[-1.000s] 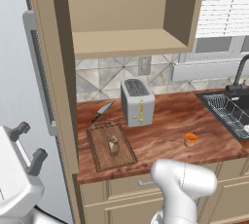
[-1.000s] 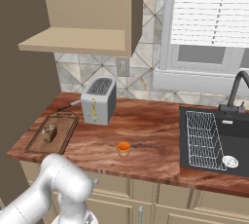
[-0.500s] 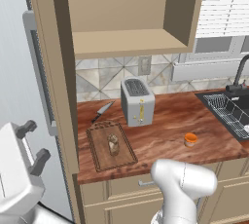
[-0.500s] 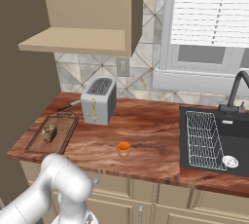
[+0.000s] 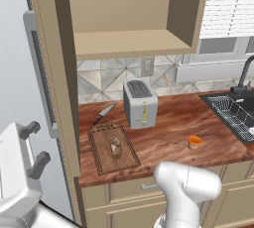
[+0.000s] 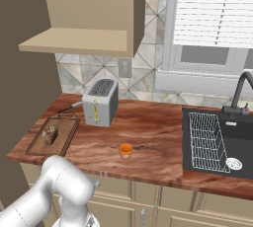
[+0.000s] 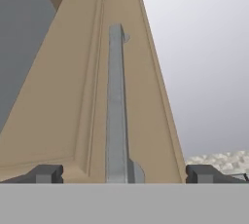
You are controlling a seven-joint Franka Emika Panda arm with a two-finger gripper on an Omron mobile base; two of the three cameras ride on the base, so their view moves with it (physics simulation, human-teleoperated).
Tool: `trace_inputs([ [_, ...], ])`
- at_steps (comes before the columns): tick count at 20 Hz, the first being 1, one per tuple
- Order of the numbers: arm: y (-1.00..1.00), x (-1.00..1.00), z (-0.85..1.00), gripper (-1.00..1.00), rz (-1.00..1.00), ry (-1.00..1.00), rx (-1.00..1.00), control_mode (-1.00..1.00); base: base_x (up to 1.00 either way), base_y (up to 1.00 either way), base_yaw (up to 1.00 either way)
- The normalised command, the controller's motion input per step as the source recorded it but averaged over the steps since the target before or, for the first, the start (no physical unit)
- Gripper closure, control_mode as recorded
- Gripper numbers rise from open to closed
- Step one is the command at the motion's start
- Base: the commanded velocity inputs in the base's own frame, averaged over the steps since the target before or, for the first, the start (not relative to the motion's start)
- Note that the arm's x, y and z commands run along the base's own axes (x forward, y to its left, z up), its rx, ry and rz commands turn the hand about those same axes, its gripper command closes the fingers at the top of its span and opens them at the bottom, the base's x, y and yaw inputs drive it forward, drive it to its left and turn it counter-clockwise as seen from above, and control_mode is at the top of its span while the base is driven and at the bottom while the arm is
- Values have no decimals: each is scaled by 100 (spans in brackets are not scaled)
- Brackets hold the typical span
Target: Pick the bread, place it on the cutting board, pick the jam, place it on the counter, and close the cabinet.
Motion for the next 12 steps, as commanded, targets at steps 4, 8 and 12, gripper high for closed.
trace_inputs([
  [4,0,9,0,-100,-1,0,0,-100,0,0,0],
  [8,0,22,0,-100,0,0,0,-100,0,0,0],
  [12,0,23,0,-100,0,0,0,-100,0,0,0],
])
